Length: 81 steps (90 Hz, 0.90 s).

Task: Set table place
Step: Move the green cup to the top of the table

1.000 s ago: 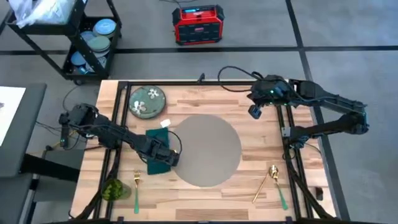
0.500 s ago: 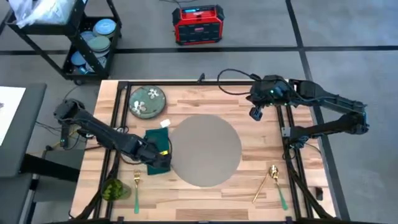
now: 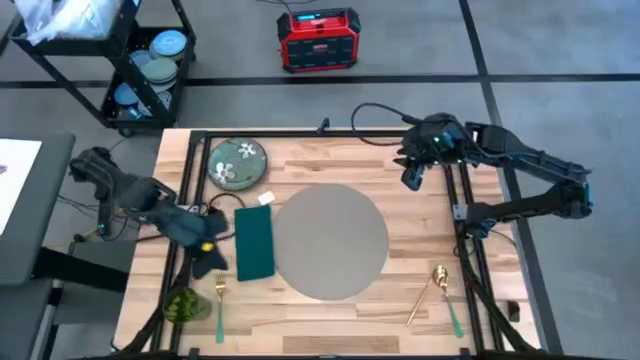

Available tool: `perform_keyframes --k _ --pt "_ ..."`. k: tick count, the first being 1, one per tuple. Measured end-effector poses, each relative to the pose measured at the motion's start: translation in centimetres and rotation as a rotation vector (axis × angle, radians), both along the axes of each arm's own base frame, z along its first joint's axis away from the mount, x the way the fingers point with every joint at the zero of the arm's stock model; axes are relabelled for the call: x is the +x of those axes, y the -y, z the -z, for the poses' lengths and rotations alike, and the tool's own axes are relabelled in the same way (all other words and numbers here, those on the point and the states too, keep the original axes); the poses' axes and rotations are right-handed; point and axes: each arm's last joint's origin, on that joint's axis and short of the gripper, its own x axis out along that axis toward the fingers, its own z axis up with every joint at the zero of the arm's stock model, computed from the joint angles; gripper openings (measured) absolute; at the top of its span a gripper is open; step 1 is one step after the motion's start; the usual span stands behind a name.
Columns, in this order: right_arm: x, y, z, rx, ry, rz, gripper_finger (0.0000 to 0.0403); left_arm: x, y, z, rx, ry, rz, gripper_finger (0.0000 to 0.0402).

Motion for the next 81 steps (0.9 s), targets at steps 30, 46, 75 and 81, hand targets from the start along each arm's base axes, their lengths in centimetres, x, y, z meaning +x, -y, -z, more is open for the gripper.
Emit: perform_keyframes --k 30,46,75,81 --pt "0.2 -0.6 0.0 0.110 0.056 0.067 0.0144 -2.8 2.1 2.5 0.166 -0.111 0.284 0.0035" --pt "0.5 -1.3 0.0 0.158 0.079 0.078 0.0144 -4.2 2.5 3.7 0.197 -0.126 0.333 0.0035" --pt "1.0 -2.0 -0.3 0.189 0.144 0.078 0.0144 -6.6 3.3 5.2 0.211 -0.120 0.329 0.0035" --pt "1.0 -2.0 -0.3 0.198 0.148 0.087 0.0144 -6.9 3.3 5.4 0.229 -0.097 0.296 0.0035"
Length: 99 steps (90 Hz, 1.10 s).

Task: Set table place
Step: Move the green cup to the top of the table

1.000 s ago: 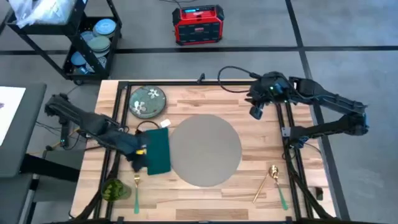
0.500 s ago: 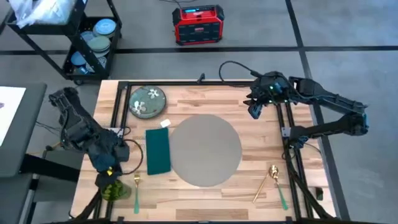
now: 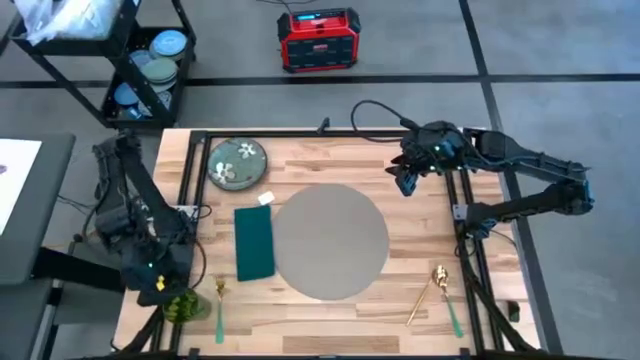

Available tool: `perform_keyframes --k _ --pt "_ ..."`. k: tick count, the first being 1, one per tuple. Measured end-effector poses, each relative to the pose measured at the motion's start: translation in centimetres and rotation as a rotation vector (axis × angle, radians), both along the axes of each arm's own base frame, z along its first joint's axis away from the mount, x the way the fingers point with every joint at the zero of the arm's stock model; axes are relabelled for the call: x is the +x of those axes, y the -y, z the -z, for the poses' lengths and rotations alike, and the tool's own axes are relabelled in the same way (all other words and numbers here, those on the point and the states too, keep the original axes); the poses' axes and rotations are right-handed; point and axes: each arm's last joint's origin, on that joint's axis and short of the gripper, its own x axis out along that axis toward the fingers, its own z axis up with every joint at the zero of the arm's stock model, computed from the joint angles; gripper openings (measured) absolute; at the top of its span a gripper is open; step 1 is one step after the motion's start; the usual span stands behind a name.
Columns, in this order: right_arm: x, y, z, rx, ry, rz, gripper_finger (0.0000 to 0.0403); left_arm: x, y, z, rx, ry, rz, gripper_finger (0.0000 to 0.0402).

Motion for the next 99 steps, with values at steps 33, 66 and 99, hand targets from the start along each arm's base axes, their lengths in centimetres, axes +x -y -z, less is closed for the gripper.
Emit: perform_keyframes --k 33,66,99 --pt "0.0 0.0 0.0 0.013 0.005 0.014 0.0144 -0.3 1.3 2.3 -0.039 0.035 -0.046 0.0042" --pt "0.0 0.1 0.0 0.006 0.005 0.012 0.0144 -0.3 1.4 3.2 -0.037 0.013 -0.117 0.0091" --pt "0.0 -0.1 0.0 0.018 0.007 -0.001 0.0144 -0.4 1.2 4.1 -0.076 -0.079 -0.292 0.0112"
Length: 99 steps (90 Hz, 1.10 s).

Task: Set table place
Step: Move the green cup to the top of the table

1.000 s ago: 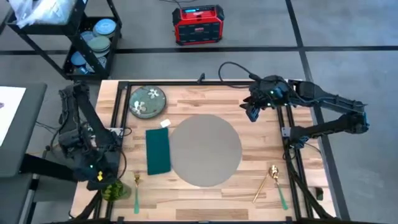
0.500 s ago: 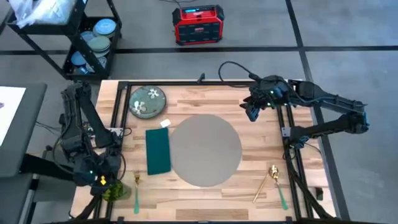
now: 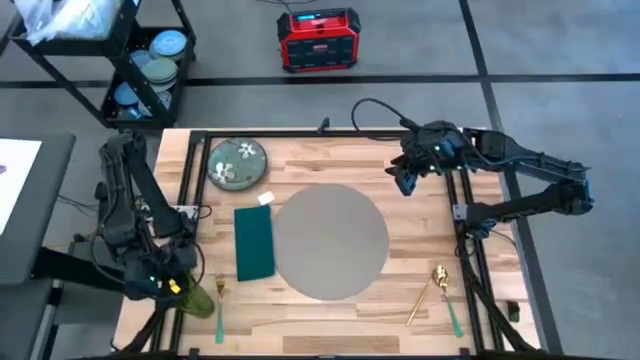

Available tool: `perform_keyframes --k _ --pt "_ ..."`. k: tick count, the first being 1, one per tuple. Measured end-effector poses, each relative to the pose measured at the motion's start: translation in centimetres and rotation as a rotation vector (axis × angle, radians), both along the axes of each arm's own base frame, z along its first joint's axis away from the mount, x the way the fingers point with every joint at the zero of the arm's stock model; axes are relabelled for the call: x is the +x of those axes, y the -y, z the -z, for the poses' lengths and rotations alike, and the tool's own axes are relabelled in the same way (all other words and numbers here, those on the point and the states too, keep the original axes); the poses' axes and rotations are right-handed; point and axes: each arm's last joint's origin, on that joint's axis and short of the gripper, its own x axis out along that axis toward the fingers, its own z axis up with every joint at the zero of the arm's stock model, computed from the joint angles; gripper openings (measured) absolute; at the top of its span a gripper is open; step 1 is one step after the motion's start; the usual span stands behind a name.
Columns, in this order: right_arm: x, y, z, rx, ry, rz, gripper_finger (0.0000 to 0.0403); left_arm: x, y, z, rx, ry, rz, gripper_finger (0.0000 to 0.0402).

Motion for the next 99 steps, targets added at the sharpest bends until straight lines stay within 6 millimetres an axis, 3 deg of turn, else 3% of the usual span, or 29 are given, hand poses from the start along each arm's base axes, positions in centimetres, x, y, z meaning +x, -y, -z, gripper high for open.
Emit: perform_keyframes --k 45,55,79,99 --pt "-0.2 0.6 0.0 -0.040 -0.021 0.009 0.0144 0.0 0.3 -1.8 -0.342 -0.074 -0.211 0.0112" --pt "-0.2 0.6 0.1 -0.046 -0.029 0.001 0.0144 -0.2 -0.1 -1.6 -0.310 -0.142 -0.261 0.0111" --pt "-0.3 0.6 0.1 -0.060 -0.035 -0.012 0.0144 -0.8 -1.8 -3.4 -0.123 -0.188 -0.348 0.0111" --pt "-0.5 0.6 0.3 -0.050 -0.070 -0.014 0.0144 -0.4 -0.7 -2.7 -0.048 -0.192 -0.339 0.0111"
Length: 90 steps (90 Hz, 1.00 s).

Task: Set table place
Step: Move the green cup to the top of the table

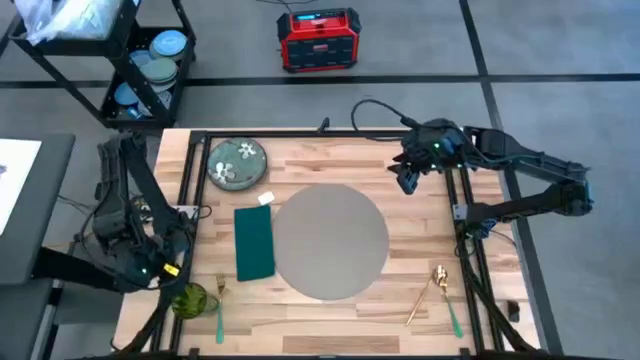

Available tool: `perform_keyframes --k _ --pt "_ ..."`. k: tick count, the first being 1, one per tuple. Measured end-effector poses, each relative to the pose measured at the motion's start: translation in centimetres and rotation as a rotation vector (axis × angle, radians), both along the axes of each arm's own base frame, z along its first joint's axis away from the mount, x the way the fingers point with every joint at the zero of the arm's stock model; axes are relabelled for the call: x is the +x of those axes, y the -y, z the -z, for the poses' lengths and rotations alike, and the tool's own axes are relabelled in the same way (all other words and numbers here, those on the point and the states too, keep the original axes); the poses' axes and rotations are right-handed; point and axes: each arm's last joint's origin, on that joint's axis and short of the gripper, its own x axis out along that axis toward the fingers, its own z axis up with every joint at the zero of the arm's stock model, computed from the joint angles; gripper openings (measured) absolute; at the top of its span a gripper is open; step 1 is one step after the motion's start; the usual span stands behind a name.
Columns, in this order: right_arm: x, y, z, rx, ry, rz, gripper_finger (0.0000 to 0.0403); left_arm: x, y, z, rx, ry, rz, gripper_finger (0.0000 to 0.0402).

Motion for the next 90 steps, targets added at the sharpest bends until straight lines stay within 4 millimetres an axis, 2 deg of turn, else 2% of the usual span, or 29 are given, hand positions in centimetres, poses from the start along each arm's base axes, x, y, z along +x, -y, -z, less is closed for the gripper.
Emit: perform_keyframes --k 39,45,53,59,68,79,90 --pt "-0.2 0.3 0.1 0.000 -0.014 0.019 0.0144 1.6 4.4 3.3 0.212 -0.035 0.057 0.0108" --pt "-0.2 0.3 0.1 -0.001 -0.014 0.019 0.0144 1.8 4.9 4.0 0.249 -0.065 0.070 0.0086" --pt "-0.2 0.3 0.1 -0.002 -0.014 0.020 0.0142 2.2 5.4 4.7 0.278 -0.099 0.048 0.0024" --pt "-0.2 0.3 0.1 -0.011 -0.017 0.026 0.0139 2.4 5.3 4.8 0.288 -0.124 0.032 0.0008" --pt "-0.2 0.4 0.1 -0.021 -0.020 0.037 0.0130 2.5 4.3 3.6 0.334 -0.175 -0.027 0.0002" --pt "-0.3 0.7 0.1 -0.042 -0.032 0.031 0.0121 2.7 2.5 0.0 0.376 -0.182 -0.091 0.0001" --pt "-0.6 1.2 0.1 -0.070 -0.052 0.032 0.0118 3.5 0.7 -2.9 0.253 -0.062 -0.177 0.0001"
